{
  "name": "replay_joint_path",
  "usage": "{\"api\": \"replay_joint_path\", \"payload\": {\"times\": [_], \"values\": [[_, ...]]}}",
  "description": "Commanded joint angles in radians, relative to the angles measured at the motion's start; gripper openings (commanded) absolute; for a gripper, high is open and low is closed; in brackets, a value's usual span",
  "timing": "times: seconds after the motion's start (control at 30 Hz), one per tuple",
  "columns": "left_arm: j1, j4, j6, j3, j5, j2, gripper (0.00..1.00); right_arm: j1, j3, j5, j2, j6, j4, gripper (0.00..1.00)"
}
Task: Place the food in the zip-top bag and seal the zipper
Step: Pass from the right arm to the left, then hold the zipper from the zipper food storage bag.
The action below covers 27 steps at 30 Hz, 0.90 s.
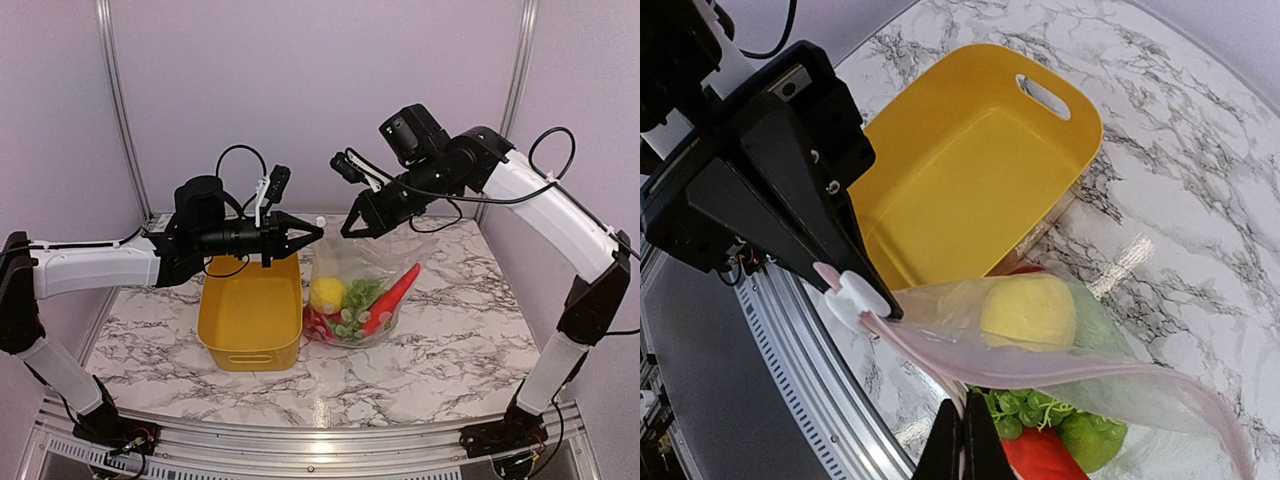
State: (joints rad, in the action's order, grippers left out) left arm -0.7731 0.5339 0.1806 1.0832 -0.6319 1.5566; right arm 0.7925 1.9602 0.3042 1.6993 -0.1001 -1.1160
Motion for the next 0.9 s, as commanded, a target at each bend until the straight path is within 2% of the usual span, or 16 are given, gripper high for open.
{"api": "replay_joint_path", "payload": {"times": [0.0, 0.2, 0.3, 0.43, 0.67, 0.87], "values": [[0.005, 0.035, 0.008, -0.010, -0.011, -0.012, 0.00, -0.013, 0.047, 0.009, 0.021, 0.006, -0.016, 0.01], [0.003, -0.031, -0.015, -0.019, -0.013, -0.059, 0.00, -0.011, 0.097, 0.064, -0.002, 0.019, 0.049, 0.12], [-0.002, -0.057, -0.025, -0.031, -0.026, -0.084, 0.00, -0.009, 0.081, 0.093, -0.009, 0.009, 0.099, 0.19], [-0.007, -0.101, -0.054, -0.056, -0.033, -0.129, 0.00, 0.009, 0.081, 0.173, 0.006, 0.038, 0.126, 0.36], [-0.007, -0.176, -0.088, -0.104, -0.029, -0.202, 0.00, 0.062, 0.078, 0.243, 0.035, 0.085, 0.148, 0.52], [-0.008, -0.157, -0.045, -0.118, -0.029, -0.218, 0.00, 0.105, 0.061, 0.247, 0.047, 0.098, 0.142, 0.55]]}}
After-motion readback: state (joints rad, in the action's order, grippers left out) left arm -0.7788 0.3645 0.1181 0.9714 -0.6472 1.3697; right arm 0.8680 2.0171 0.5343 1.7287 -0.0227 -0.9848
